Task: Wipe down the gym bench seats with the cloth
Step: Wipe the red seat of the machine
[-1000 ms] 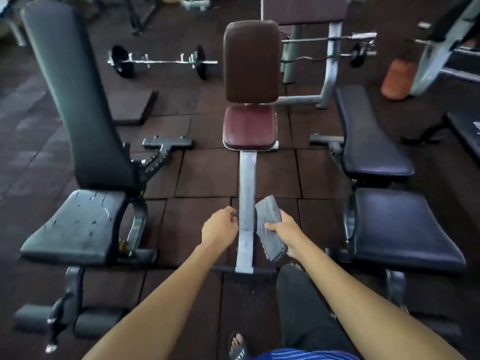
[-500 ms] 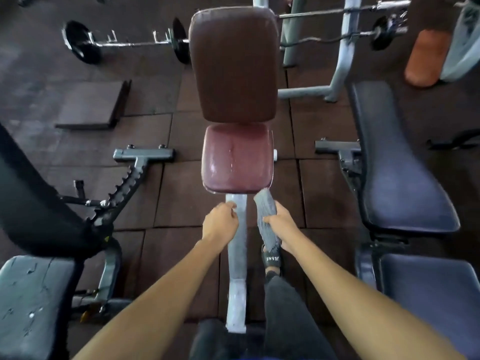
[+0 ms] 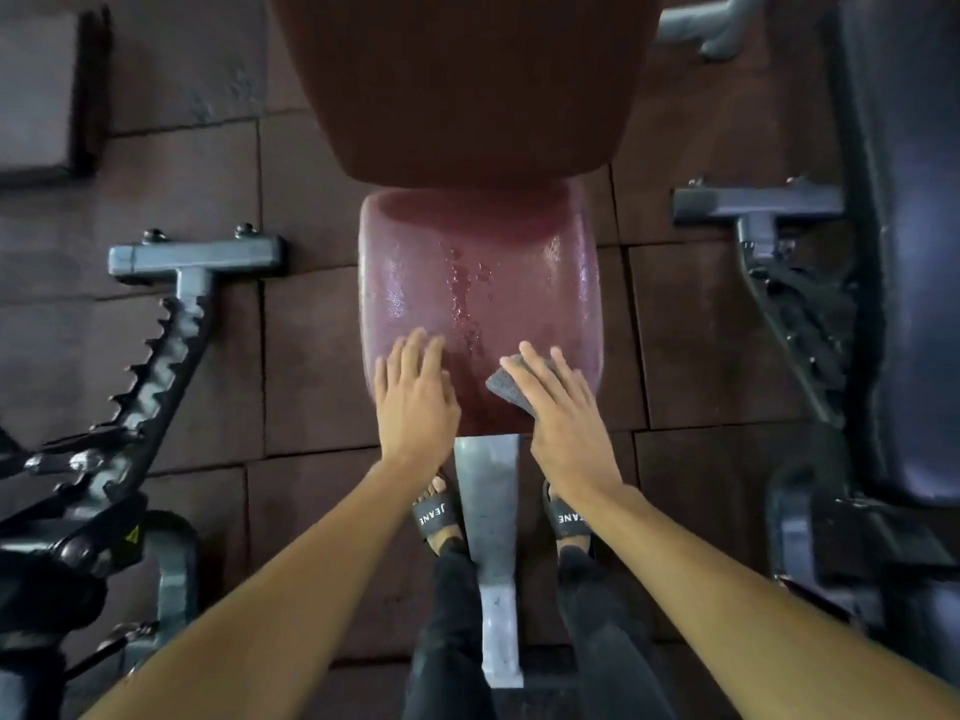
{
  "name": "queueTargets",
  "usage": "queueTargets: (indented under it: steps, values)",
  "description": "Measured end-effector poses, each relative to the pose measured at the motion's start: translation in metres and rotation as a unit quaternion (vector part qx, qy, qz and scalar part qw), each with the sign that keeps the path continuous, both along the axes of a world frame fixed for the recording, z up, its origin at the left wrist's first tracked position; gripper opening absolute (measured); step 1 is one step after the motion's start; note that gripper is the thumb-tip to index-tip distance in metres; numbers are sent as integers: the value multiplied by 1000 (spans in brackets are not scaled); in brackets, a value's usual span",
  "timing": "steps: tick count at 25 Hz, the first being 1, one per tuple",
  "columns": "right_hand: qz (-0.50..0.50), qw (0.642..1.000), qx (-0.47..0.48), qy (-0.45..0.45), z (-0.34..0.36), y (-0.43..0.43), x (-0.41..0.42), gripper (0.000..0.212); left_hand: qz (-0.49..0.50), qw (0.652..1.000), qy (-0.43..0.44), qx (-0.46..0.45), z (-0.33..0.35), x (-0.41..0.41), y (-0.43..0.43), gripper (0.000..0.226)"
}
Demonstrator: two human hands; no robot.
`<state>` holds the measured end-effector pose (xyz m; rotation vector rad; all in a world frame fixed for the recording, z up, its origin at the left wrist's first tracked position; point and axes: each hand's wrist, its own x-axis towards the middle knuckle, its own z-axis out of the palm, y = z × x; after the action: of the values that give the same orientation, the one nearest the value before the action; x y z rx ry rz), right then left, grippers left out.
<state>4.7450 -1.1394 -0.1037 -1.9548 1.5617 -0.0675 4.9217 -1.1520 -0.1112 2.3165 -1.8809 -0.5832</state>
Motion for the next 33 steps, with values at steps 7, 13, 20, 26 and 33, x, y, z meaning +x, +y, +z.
queueTargets:
  steps: [7,13,20,26,33]
  values:
    - [145,968,-166,117,-73,4,2,59,-91,993,-15,-71,-83,35,-53,53]
    - [145,949,-234,155,-79,-76,27,48,-74,990,4,-120,-87,35,-51,51]
    - [-149,968,-149,136,-74,-73,7,49,-72,990,-27,-121,-87,34,-52,52]
    - [41,973,-191,119,-81,-57,45,47,-74,989,-32,-124,-90,34,-51,51]
    - [-36,978,-170,117,-83,-184,32,50,-71,989,-32,-126,-89,33,-51,52]
